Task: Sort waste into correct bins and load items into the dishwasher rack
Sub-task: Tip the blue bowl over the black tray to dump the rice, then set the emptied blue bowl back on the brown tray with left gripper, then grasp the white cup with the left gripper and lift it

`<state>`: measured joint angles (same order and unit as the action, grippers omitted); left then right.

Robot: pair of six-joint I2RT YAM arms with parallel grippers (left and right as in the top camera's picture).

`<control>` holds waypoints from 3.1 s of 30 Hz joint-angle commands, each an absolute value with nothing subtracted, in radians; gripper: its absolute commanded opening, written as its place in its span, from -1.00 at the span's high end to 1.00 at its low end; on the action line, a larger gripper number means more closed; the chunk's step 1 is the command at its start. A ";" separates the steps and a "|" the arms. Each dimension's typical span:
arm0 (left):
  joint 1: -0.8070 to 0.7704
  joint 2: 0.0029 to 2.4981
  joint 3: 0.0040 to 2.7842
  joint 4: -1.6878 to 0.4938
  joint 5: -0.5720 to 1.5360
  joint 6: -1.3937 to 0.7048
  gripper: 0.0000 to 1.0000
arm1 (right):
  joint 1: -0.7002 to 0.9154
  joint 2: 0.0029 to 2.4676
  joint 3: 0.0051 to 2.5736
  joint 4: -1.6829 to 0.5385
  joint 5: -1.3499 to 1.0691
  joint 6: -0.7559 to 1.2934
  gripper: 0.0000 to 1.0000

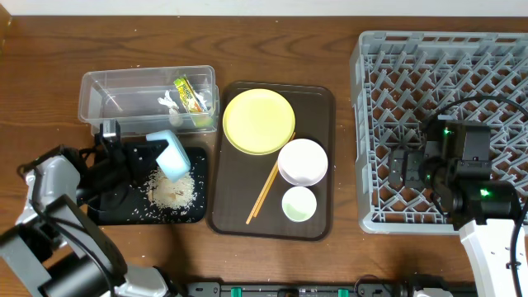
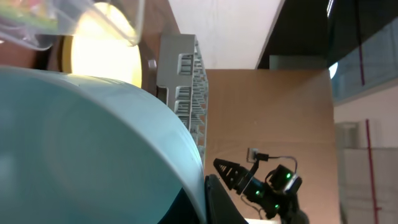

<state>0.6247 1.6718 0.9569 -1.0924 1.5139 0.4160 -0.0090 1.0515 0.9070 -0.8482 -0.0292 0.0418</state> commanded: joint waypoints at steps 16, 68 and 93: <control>0.071 1.451 0.956 -0.808 0.899 0.102 0.88 | 0.003 1.044 0.928 -0.848 -0.027 0.048 -0.99; -0.688 1.505 1.015 -0.672 0.407 -0.133 0.02 | 0.003 1.044 0.928 -0.850 -0.027 0.048 -0.97; -0.469 1.354 1.018 -0.629 0.444 -0.254 0.88 | 0.003 1.044 0.928 -0.712 -0.071 0.142 -0.99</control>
